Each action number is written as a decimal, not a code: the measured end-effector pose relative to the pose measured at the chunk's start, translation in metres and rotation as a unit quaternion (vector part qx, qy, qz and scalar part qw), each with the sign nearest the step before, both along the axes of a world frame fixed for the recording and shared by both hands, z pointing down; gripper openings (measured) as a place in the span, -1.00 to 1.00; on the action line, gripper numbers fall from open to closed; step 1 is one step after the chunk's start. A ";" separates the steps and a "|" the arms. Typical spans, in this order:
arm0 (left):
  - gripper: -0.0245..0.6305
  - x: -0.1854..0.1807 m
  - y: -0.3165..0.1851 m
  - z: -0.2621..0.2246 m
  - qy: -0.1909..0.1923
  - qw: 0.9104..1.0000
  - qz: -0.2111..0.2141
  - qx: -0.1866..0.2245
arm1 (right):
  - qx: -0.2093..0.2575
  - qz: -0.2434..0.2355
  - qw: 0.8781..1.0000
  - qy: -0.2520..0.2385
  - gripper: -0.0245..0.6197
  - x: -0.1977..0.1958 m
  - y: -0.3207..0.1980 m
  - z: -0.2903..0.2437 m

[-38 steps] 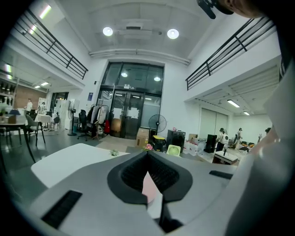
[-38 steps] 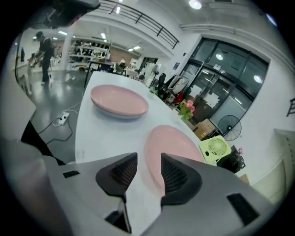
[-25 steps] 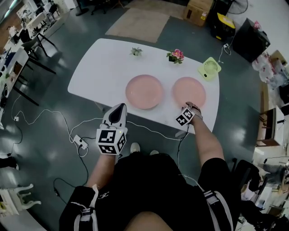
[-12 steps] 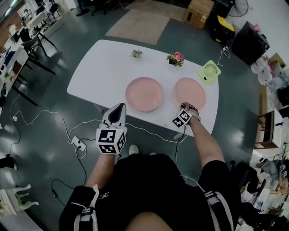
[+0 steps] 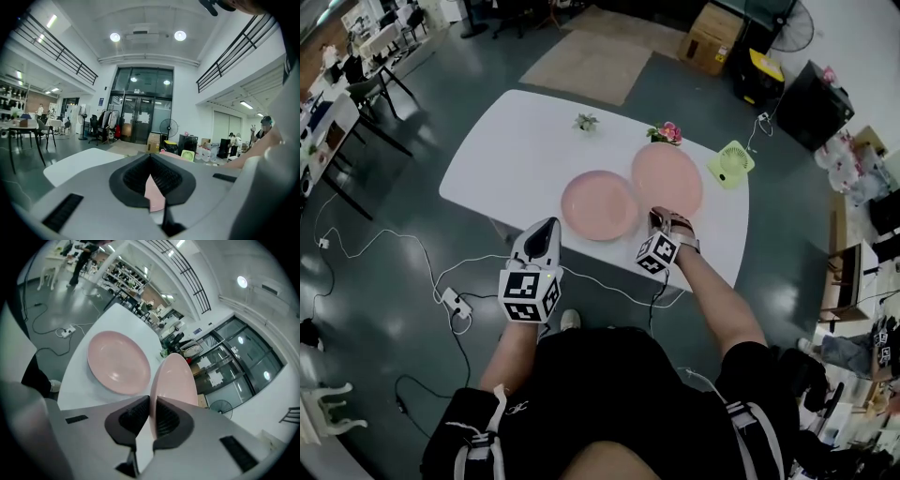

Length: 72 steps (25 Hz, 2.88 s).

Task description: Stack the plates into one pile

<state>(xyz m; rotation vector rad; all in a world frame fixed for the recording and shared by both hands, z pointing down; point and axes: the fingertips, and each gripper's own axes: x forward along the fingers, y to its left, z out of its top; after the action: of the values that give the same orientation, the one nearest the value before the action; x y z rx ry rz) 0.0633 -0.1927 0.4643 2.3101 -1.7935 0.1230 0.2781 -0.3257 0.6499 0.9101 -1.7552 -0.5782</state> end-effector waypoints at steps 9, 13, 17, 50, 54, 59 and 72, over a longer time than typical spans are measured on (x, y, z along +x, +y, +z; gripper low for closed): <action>-0.89 -0.056 0.033 -0.006 0.007 0.999 -0.048 0.002 | 0.014 -0.130 0.991 0.022 -0.80 -0.128 0.051 -0.013; -0.89 -0.070 0.048 -0.001 0.008 0.998 -0.067 -0.001 | -0.006 -0.166 0.985 0.043 -0.79 -0.154 0.074 0.011; -0.89 -0.079 0.058 0.002 0.007 0.997 -0.076 -0.004 | -0.026 -0.179 0.982 0.061 -0.79 -0.163 0.085 0.032; -0.89 0.014 0.011 -0.021 0.000 0.999 0.041 0.014 | 0.097 0.110 0.844 -0.516 -0.88 -0.022 0.080 -0.210; -0.89 0.041 0.003 -0.023 0.000 0.997 0.068 0.020 | 0.139 0.149 0.824 -0.529 -0.88 0.029 0.092 -0.225; -0.89 0.065 -0.004 -0.027 -0.003 0.994 0.103 0.024 | 0.151 0.184 0.813 -0.531 -0.89 0.058 0.104 -0.222; -0.89 0.100 -0.016 -0.030 -0.012 0.989 0.145 0.026 | 0.171 0.210 0.802 -0.533 -0.89 0.086 0.110 -0.223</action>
<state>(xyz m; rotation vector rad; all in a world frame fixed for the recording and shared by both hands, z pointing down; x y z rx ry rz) 0.1635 -0.2091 0.4346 2.6050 -1.4746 0.1531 0.3642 -0.2157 0.4273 2.1036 -2.3075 -0.0248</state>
